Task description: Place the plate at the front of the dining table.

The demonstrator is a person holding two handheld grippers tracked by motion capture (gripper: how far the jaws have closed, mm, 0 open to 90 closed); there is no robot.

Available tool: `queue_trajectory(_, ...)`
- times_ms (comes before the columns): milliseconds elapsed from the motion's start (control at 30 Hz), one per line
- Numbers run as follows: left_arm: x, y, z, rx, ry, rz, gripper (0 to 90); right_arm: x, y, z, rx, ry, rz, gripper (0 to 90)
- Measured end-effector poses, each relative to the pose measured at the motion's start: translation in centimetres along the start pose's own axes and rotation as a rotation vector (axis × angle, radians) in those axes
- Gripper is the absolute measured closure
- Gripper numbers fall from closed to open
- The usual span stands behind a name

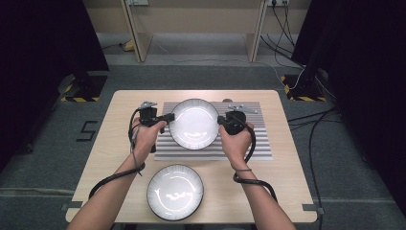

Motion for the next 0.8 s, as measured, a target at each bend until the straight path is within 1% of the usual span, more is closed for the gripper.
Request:
queue_trajectory(133,0.1,-0.2,-0.1,0.001,-0.002,0.007,85.2,0.0,-0.1,0.0,0.001,0.001,-0.003,88.1)
queue_trajectory(400,0.3,-0.4,-0.1,0.002,0.006,0.0,85.3,-0.1,-0.4,0.0,0.005,0.0,-0.004,88.1)
queue_trajectory(800,0.7,-0.8,-0.2,0.005,0.009,0.007,85.3,-0.2,-1.0,0.0,0.011,0.002,-0.004,88.1)
Point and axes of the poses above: each handheld gripper's, and its own axes: y roughly backward along the jaws, z roughly out of its top, x roughly to its left, the point moved 8 cm from there along -y, roughly forward along the jaws, and after that the axes turned 1 degree about z, right-handed, at the moved point
